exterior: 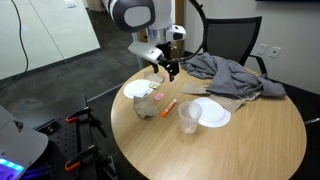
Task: Take the marker from the cup, set it on the table, shift the cup to the right, and then return the marker to the cup
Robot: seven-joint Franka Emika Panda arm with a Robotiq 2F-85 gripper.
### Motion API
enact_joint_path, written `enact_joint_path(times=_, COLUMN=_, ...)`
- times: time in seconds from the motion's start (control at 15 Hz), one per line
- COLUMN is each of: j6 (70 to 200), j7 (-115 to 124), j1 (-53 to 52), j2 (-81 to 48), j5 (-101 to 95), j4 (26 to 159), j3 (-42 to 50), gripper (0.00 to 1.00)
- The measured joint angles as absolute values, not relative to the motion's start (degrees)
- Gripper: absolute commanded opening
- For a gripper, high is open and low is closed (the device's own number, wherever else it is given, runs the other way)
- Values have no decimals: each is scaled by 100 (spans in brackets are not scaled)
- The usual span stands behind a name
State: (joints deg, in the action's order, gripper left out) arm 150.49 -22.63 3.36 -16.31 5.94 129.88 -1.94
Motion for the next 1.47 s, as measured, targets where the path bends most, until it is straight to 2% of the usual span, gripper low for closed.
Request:
enact_joint_path(times=0.6, j6=15542, j7=-850, j1=109, j2=-2391, j5=-78, j4=12963, j3=-51, gripper=100)
enact_joint_path(times=1.47, j6=15542, j7=-744, j1=110, j2=-2922, j5=-113, j4=12740, j3=-28, gripper=100)
